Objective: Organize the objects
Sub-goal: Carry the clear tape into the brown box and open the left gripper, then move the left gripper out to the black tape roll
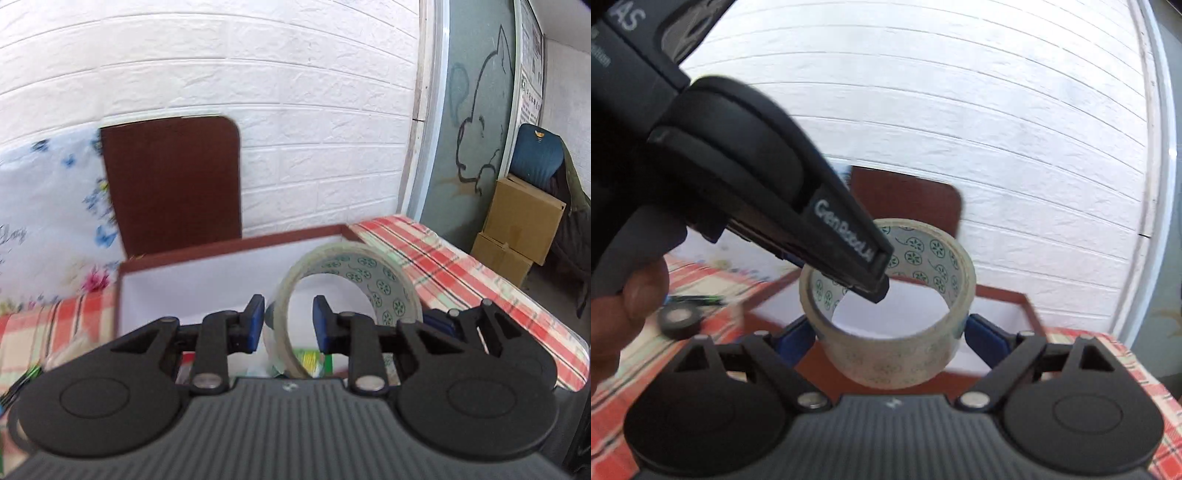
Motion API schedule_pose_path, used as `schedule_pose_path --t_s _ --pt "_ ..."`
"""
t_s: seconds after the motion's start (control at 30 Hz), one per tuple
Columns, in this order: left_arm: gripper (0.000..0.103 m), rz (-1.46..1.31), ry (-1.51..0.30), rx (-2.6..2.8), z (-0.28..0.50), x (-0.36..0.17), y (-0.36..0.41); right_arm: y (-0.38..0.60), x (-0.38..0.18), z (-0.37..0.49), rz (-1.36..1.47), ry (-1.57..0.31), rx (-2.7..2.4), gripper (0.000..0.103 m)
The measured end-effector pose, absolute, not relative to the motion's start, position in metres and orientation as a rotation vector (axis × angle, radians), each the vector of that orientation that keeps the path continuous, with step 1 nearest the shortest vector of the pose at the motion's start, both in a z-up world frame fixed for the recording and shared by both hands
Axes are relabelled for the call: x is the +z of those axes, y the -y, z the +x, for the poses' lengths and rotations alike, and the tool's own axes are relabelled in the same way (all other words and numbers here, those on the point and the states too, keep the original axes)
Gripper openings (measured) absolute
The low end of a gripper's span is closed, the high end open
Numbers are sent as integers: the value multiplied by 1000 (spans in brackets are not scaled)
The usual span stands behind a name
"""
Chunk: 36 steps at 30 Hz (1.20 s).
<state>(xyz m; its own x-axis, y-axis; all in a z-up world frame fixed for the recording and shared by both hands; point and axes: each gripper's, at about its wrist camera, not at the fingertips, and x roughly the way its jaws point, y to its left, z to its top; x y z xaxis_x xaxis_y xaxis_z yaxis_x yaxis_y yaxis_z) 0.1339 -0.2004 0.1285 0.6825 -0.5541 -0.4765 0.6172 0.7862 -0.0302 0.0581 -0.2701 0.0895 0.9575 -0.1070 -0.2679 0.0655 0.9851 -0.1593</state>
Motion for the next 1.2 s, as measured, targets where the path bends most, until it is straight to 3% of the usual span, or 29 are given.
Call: schedule_pose_path --t_s 0.17,0.33,0.47,1.2 --pt "30 152 -524 -657 164 115 244 313 76 108 -87 -362 -122 91" --pt "36 175 -607 -625 168 102 254 328 67 121 -35 -369 -131 96" --pt "45 172 -568 -607 154 110 243 319 67 102 -50 -315 -157 95" --pt "48 258 -579 -442 48 121 152 296 80 -33 185 -411 -198 96"
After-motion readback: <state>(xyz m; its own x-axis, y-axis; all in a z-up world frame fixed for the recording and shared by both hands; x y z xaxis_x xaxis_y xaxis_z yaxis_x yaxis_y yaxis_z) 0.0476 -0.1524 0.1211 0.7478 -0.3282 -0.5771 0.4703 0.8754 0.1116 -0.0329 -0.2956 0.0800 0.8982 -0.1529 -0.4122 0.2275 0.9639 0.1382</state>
